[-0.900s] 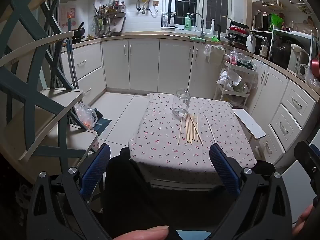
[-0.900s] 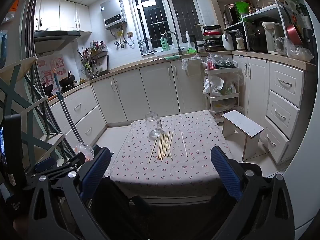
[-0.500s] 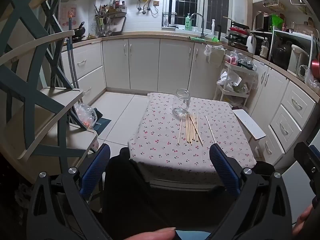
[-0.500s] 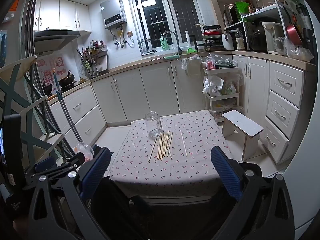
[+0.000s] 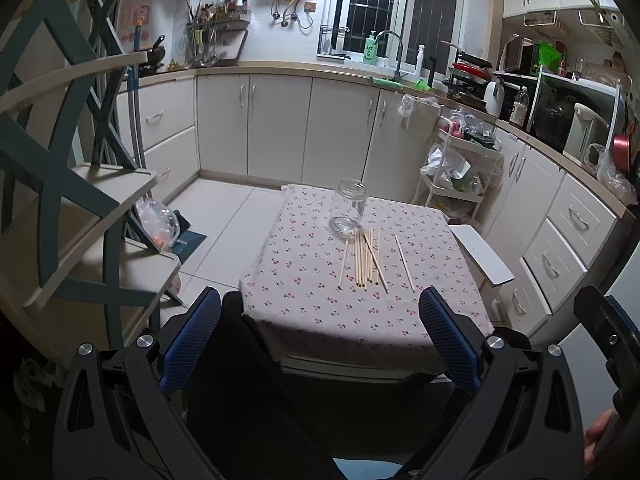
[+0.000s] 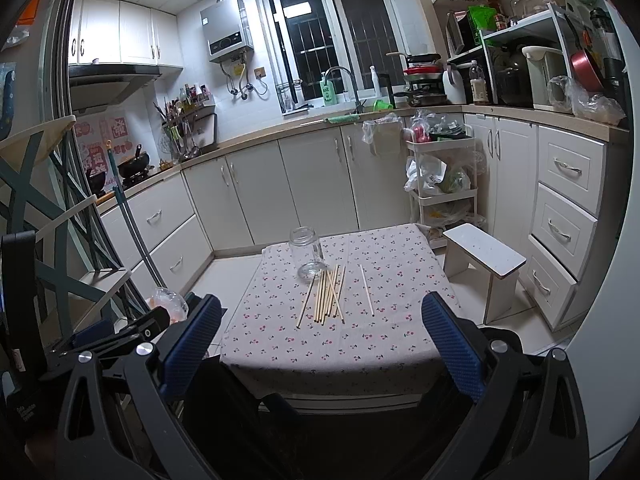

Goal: Organize utensils

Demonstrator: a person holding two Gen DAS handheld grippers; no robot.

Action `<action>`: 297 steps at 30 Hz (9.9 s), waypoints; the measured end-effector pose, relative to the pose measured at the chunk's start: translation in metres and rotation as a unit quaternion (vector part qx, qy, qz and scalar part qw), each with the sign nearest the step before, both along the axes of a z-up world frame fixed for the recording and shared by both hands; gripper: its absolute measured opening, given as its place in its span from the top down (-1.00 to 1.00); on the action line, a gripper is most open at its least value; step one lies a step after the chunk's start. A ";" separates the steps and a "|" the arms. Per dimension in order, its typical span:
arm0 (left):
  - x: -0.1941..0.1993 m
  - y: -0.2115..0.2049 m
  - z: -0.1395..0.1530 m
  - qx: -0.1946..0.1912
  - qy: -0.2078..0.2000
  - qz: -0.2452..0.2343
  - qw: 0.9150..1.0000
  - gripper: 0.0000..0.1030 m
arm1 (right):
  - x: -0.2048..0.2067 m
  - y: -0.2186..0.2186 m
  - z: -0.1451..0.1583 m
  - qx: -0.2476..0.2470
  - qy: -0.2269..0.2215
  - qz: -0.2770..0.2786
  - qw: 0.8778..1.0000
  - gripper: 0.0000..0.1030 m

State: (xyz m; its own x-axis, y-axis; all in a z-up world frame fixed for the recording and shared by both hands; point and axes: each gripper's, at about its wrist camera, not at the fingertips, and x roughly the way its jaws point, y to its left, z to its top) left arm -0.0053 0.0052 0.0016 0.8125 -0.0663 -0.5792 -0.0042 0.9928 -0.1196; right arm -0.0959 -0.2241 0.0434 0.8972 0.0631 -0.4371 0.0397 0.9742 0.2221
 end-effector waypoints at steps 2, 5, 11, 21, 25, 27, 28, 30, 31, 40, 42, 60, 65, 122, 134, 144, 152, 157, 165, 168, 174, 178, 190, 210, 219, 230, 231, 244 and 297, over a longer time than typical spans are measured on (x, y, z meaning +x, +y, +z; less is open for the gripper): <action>0.000 0.001 -0.001 -0.003 0.001 -0.002 1.000 -0.85 | 0.000 0.000 0.003 0.000 0.000 0.000 1.000 -0.87; 0.000 0.001 -0.001 -0.007 -0.002 -0.007 1.000 -0.85 | 0.000 0.000 0.004 -0.001 0.000 0.000 1.000 -0.87; -0.003 0.001 0.001 -0.012 -0.009 -0.015 1.000 -0.85 | 0.000 0.001 0.004 -0.001 0.000 0.000 1.000 -0.87; -0.008 -0.002 0.001 0.010 -0.010 -0.019 1.000 -0.85 | -0.001 0.000 0.004 0.000 -0.002 -0.001 1.000 -0.87; -0.011 -0.004 -0.001 0.010 -0.004 -0.032 0.999 -0.85 | -0.001 0.003 0.009 0.004 -0.003 -0.002 1.000 -0.87; -0.013 -0.001 -0.001 0.001 -0.006 -0.030 1.000 -0.85 | -0.001 0.004 0.009 0.004 -0.003 -0.002 1.000 -0.87; -0.013 0.001 -0.001 -0.005 -0.007 -0.027 1.000 -0.85 | -0.001 0.003 0.009 0.004 -0.003 -0.002 1.000 -0.87; -0.014 0.003 0.000 -0.014 -0.008 -0.027 1.000 -0.85 | -0.002 0.003 0.011 0.004 -0.004 -0.002 1.000 -0.87; -0.013 0.003 0.000 -0.014 -0.008 -0.027 1.000 -0.85 | -0.002 0.002 0.010 0.004 -0.004 -0.002 1.000 -0.87; -0.014 0.001 0.002 0.005 -0.007 -0.009 1.000 -0.85 | -0.002 0.002 0.011 0.004 -0.005 -0.002 1.000 -0.87; -0.015 0.002 0.003 0.005 -0.009 -0.009 1.000 -0.85 | -0.002 0.002 0.011 0.004 -0.005 -0.002 1.000 -0.87; 0.007 -0.003 -0.007 0.017 0.003 -0.008 1.000 -0.85 | 0.020 0.007 0.007 -0.006 0.010 0.001 1.000 -0.87; 0.022 -0.005 -0.012 0.018 0.010 -0.013 1.000 -0.85 | 0.039 0.007 -0.002 -0.004 0.024 -0.001 1.000 -0.87; 0.458 -0.101 -0.279 0.082 0.191 -0.075 0.975 -0.12 | 0.445 -0.038 -0.278 -0.058 0.261 0.082 0.960 0.72; 0.455 -0.101 -0.270 0.070 0.197 -0.102 0.973 0.90 | 0.443 -0.046 -0.275 -0.046 0.268 0.084 0.959 0.80; 0.462 -0.101 -0.273 0.084 0.190 -0.098 0.973 0.89 | 0.456 -0.036 -0.279 -0.095 0.252 0.088 0.959 0.86; 0.447 -0.085 -0.246 0.035 0.176 -0.107 0.978 0.90 | 0.438 -0.051 -0.251 0.017 0.210 0.101 0.972 0.88; 0.429 -0.061 -0.197 -0.018 0.124 -0.117 0.985 0.90 | 0.426 -0.052 -0.212 0.078 0.135 0.103 0.982 0.88; 0.431 -0.038 -0.123 -0.069 0.007 -0.104 0.992 0.90 | 0.432 -0.038 -0.163 0.112 0.041 0.103 0.988 0.88; 0.441 -0.036 -0.101 -0.092 -0.036 -0.097 0.990 0.90 | 0.443 -0.031 -0.146 0.121 0.006 0.103 0.987 0.88; 0.465 -0.037 -0.071 -0.136 -0.101 -0.082 0.982 0.90 | 0.472 -0.024 -0.119 0.141 -0.058 0.103 0.983 0.88; 0.485 -0.036 -0.063 -0.164 -0.141 -0.059 0.975 0.90 | 0.500 -0.018 -0.110 0.164 -0.094 0.093 0.978 0.88; 0.530 -0.030 -0.084 -0.191 -0.194 -0.002 0.962 0.90 | 0.556 -0.003 -0.122 0.179 -0.134 0.081 0.971 0.88; 0.533 -0.049 -0.113 -0.134 -0.226 0.015 0.965 0.90 | 0.573 0.009 -0.162 0.150 -0.111 0.092 0.978 0.88; 0.512 -0.046 -0.132 -0.116 -0.195 0.000 0.974 0.90 | 0.548 0.007 -0.169 0.139 -0.089 0.096 0.982 0.88; 0.446 -0.041 -0.127 -0.078 -0.149 -0.040 0.985 0.74 | 0.483 -0.002 -0.161 0.102 -0.044 0.101 0.989 0.36; 0.438 -0.041 -0.126 -0.071 -0.144 -0.041 0.986 0.66 | 0.477 -0.006 -0.159 0.103 -0.042 0.100 0.989 0.36; 0.354 -0.043 -0.196 -0.046 0.047 -0.088 0.994 0.15 | 0.368 -0.015 -0.243 0.009 0.183 0.133 0.974 0.59; 0.432 -0.108 -0.265 0.037 0.230 -0.121 0.965 0.90 | 0.436 -0.058 -0.272 -0.010 0.233 0.069 0.970 0.59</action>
State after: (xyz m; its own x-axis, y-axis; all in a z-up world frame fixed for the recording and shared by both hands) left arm 0.4268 -0.1030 -0.2632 0.4351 -0.1657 -0.8850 0.1925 0.9773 -0.0884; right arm 0.3403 -0.2817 -0.2289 0.5851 0.1568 -0.7957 -0.0002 0.9812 0.1931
